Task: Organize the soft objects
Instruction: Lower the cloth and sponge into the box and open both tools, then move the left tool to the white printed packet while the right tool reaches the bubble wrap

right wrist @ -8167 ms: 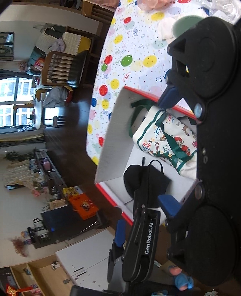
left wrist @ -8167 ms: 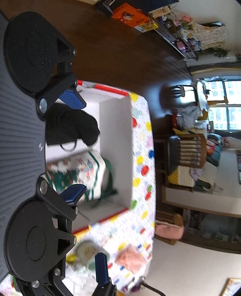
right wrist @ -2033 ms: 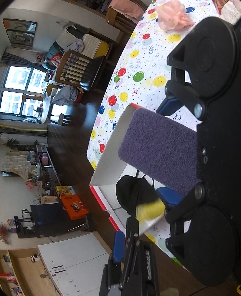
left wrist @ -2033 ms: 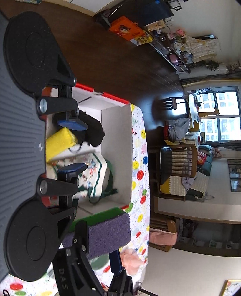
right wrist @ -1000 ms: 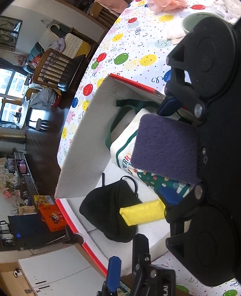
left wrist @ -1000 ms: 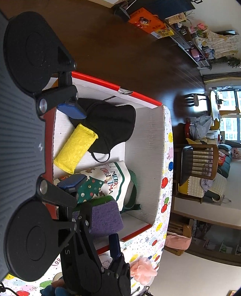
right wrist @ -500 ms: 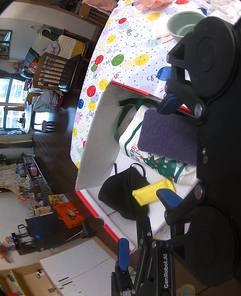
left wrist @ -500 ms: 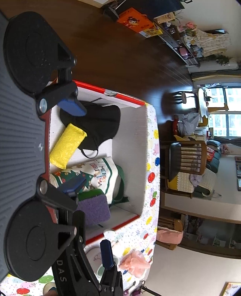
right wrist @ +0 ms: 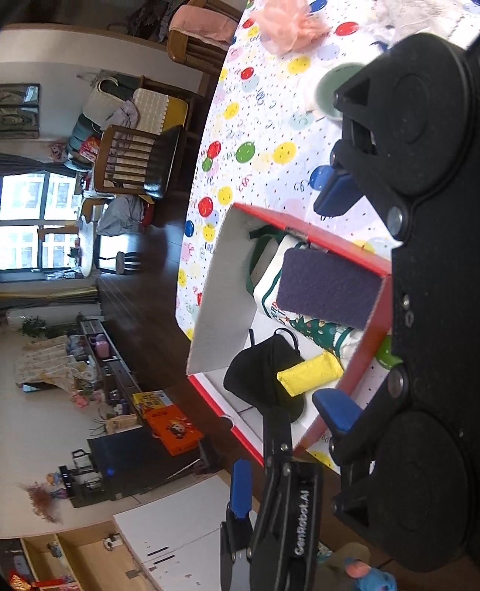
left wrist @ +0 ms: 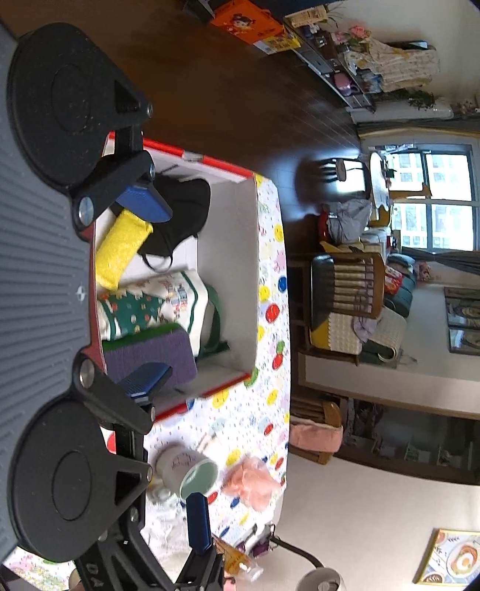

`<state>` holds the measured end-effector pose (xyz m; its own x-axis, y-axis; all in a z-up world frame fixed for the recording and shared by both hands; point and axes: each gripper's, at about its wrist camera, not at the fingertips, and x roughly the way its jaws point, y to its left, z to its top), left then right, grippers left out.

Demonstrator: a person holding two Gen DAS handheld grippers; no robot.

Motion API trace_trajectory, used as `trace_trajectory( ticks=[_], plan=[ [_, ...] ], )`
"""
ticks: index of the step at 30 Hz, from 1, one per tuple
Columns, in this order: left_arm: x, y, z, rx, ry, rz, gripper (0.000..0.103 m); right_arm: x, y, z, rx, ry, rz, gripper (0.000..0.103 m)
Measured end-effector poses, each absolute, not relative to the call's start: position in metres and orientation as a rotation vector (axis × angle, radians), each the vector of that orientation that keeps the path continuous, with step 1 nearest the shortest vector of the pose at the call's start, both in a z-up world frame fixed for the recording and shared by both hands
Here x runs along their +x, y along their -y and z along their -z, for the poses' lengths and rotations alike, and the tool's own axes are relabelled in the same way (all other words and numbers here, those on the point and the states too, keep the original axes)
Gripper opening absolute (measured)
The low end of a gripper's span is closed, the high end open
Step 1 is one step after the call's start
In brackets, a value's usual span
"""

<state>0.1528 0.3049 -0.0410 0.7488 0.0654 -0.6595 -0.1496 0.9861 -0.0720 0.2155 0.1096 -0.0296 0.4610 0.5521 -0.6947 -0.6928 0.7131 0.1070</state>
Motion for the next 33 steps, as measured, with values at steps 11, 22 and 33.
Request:
trace_trajectory(
  ticks=[11, 22, 33],
  plan=[
    [0.147, -0.255, 0.03, -0.137, -0.663, -0.048, 0.087, 0.197, -0.027, 0.016, -0.116, -0.715, -0.719, 0.103],
    [0.154, -0.166, 0.029, -0.12, -0.607, 0.048, 0.102, 0.197, 0.085, 0.026, -0.057, -0.719, -0.602, 0.103],
    [0.186, -0.065, 0.057, -0.126, -0.686, 0.148, 0.102, 0.219, 0.185, 0.053, -0.091, -0.734, -0.473, 0.103]
  ],
)
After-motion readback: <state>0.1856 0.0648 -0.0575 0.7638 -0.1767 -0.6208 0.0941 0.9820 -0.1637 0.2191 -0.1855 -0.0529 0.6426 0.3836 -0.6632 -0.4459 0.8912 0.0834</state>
